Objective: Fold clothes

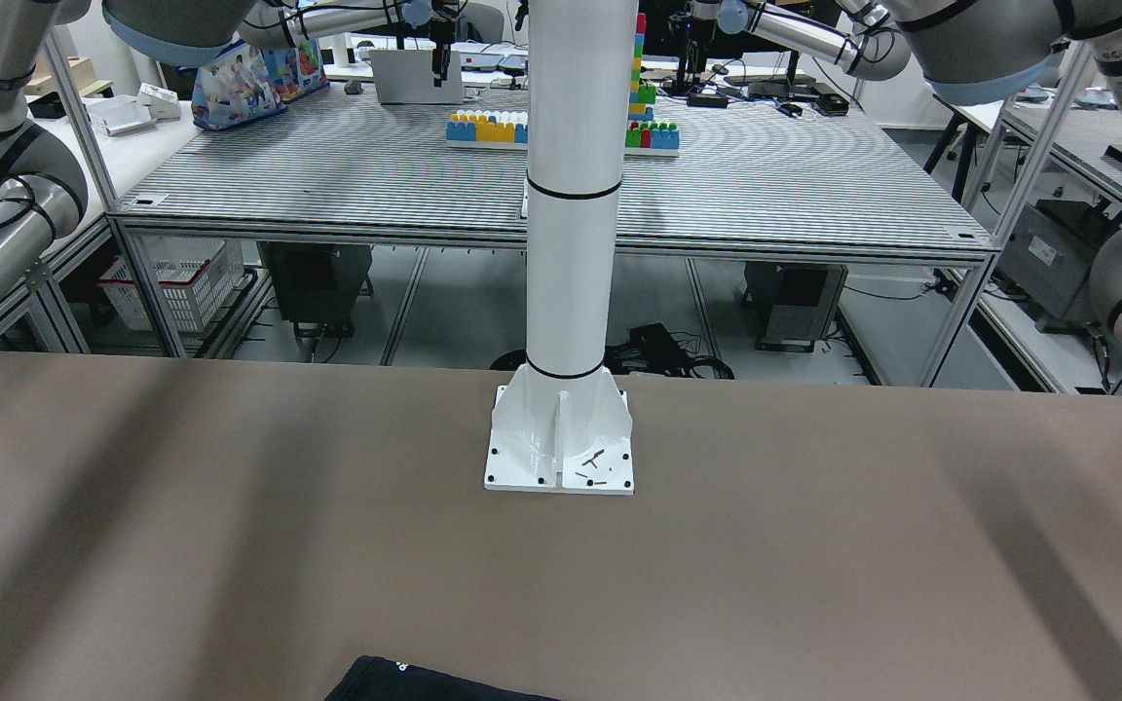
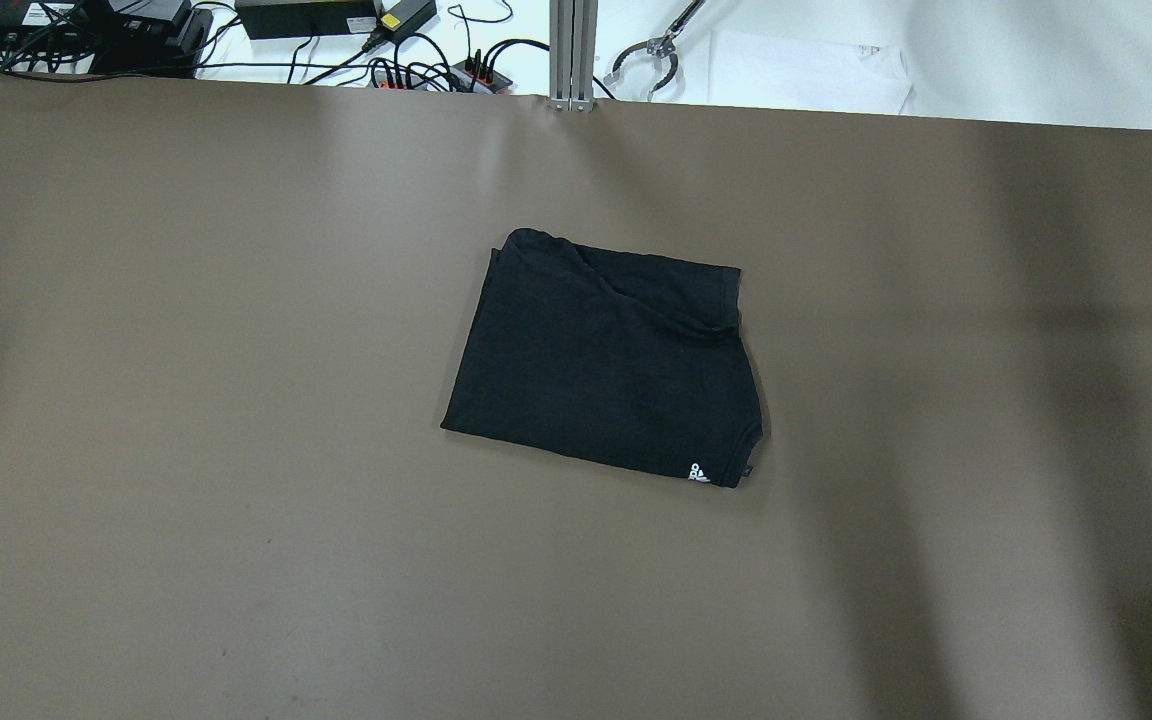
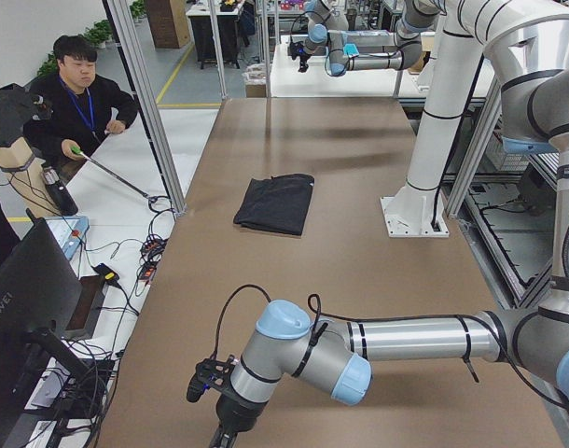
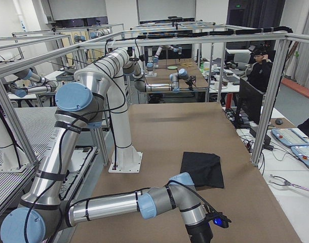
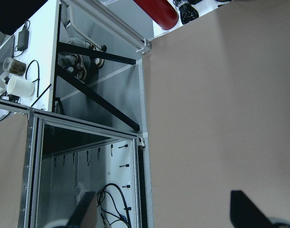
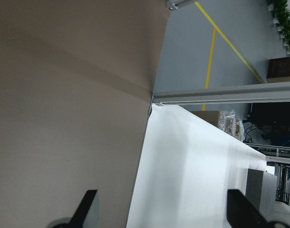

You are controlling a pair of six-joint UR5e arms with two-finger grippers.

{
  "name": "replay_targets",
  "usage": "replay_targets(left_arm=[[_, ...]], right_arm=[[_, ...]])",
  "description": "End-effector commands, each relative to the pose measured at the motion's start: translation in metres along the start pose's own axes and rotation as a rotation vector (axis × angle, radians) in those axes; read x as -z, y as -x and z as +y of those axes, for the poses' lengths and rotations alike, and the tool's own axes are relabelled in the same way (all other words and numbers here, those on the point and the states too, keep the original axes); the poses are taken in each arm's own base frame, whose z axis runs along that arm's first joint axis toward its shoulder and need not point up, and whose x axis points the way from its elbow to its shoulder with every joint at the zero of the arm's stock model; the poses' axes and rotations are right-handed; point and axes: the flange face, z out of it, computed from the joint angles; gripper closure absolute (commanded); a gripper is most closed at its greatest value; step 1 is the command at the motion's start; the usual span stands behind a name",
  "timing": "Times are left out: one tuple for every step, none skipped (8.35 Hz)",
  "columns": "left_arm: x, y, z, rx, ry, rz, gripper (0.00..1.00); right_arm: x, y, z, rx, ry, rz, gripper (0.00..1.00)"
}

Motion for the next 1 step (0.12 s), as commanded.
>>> replay_targets(left_arm=[[0.0027, 0.0061, 0.0030, 0.006, 0.004, -0.040, 0.00]], right_arm=[[-0.0226, -0.0107, 0.0027, 0.004, 0.058, 0.106, 0.06]])
